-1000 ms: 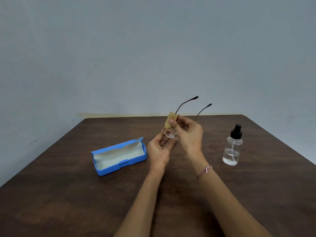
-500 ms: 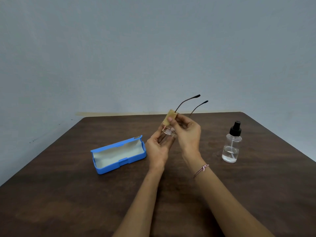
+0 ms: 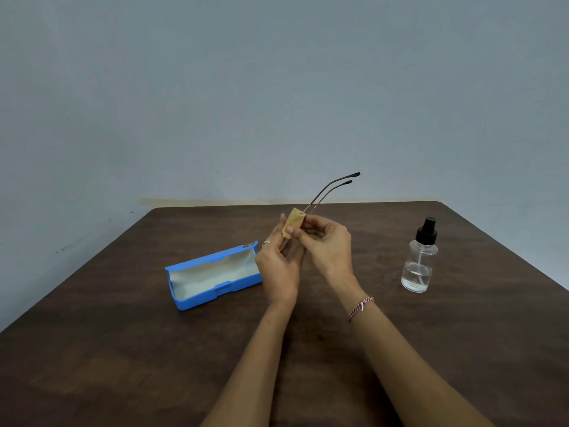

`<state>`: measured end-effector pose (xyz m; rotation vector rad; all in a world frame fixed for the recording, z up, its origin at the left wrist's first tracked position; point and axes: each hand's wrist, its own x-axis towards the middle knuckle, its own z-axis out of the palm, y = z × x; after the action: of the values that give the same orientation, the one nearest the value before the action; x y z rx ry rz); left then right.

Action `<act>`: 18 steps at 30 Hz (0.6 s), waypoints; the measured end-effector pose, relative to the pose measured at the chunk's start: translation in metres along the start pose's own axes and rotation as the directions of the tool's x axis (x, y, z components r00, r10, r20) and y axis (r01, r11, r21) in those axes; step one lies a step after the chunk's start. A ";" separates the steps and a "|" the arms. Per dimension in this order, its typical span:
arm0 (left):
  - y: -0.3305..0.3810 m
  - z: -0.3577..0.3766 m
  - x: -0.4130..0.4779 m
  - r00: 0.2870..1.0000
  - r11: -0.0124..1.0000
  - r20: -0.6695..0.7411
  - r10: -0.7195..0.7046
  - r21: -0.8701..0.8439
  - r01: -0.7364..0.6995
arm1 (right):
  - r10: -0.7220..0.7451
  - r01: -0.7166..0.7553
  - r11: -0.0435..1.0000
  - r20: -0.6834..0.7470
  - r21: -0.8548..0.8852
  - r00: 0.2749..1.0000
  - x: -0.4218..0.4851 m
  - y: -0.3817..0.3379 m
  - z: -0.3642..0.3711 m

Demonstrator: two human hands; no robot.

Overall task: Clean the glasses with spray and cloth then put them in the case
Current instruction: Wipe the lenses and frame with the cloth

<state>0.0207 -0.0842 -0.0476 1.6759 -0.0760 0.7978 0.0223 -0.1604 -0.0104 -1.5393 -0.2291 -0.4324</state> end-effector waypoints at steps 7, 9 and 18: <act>0.002 0.003 -0.002 0.999 1.000 0.043 -0.007 -0.005 0.008 | 0.086 -0.025 0.942 -0.169 0.335 0.982 0.011 -0.008 -0.014; 0.003 0.004 -0.002 0.999 1.000 0.052 -0.006 -0.024 0.008 | 0.095 -0.027 0.931 -0.172 0.363 0.980 0.011 -0.009 -0.014; -0.001 0.006 -0.003 0.996 0.991 0.083 -0.042 -0.124 0.052 | 0.070 0.083 0.834 -0.254 0.545 0.965 0.017 -0.023 -0.026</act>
<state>0.0216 -0.0902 -0.0498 1.5840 -0.1402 0.6765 0.0257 -0.1874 0.0166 -0.8967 -0.1329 -0.5189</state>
